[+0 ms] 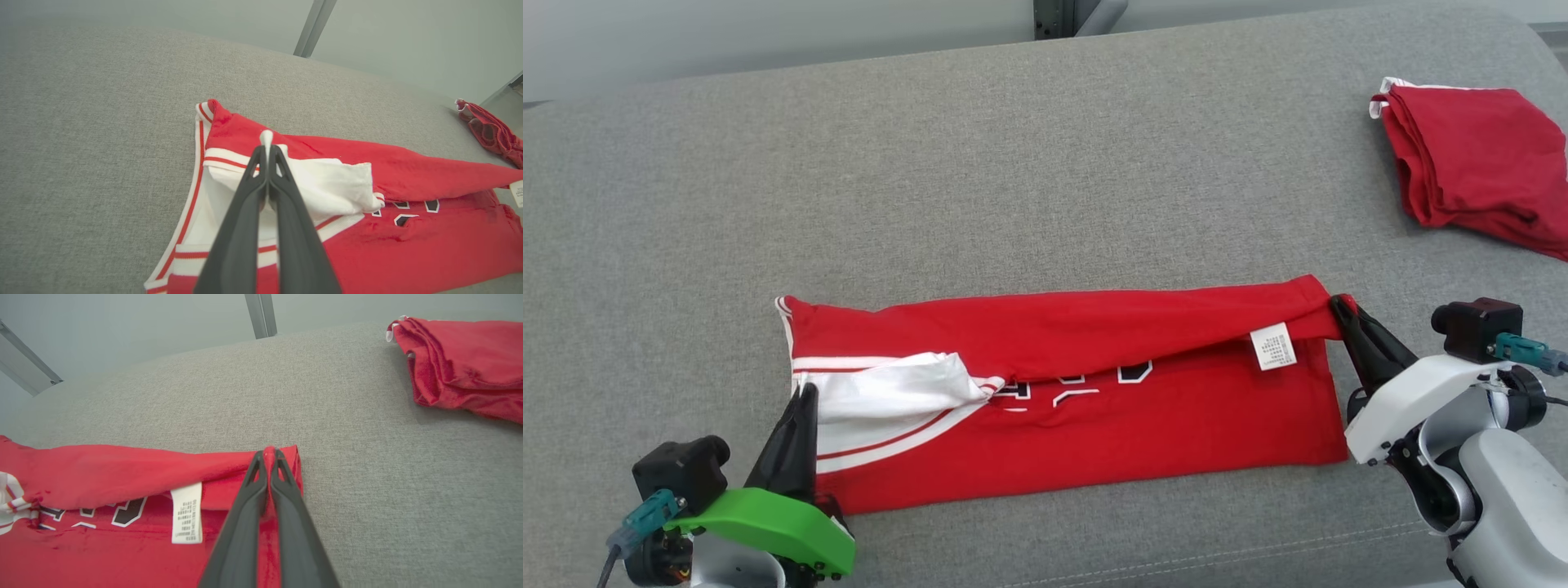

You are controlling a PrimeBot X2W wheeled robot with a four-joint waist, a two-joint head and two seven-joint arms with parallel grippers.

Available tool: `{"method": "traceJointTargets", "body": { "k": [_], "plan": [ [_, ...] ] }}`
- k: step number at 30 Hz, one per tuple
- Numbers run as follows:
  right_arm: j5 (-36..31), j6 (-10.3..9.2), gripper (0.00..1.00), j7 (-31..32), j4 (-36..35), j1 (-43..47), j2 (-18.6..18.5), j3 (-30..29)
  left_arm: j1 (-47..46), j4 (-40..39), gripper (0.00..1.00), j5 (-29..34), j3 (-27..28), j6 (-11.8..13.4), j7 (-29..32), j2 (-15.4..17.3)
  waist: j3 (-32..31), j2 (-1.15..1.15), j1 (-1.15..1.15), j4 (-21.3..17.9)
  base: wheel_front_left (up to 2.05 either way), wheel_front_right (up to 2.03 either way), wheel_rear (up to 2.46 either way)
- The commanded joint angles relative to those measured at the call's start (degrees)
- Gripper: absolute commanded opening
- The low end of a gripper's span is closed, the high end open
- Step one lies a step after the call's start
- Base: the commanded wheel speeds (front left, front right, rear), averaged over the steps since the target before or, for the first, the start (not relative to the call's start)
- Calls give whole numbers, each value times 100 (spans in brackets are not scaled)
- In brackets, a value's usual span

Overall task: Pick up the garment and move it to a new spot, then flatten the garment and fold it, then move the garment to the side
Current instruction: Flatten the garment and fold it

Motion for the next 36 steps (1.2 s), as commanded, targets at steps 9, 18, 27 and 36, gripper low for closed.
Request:
{"method": "traceJointTargets", "body": {
  "k": [9, 18, 27, 36],
  "plan": [
    [-280, -8, 100, -166, 8, 248, 203, -129, 44, 478, 100, -92, 3, -15, -186, -132, 32, 56, 0, -20, 0, 0, 0],
    [-424, -8, 100, -424, -159, 846, 366, -447, 289, 326, 100, -148, 153, 107, -468, -156, -109, 56, 0, -105, 0, 0, 0],
    [-504, -8, 100, -347, -102, 1182, 548, -789, 146, 126, 100, 230, 200, 350, -774, -90, -329, 56, 0, -145, 0, 0, 0],
    [-708, -8, 100, -152, 123, 1038, 790, -1204, -17, 248, 100, 587, -7, 438, -923, -134, -650, 56, 0, 49, 0, 0, 0]
  ]
}}
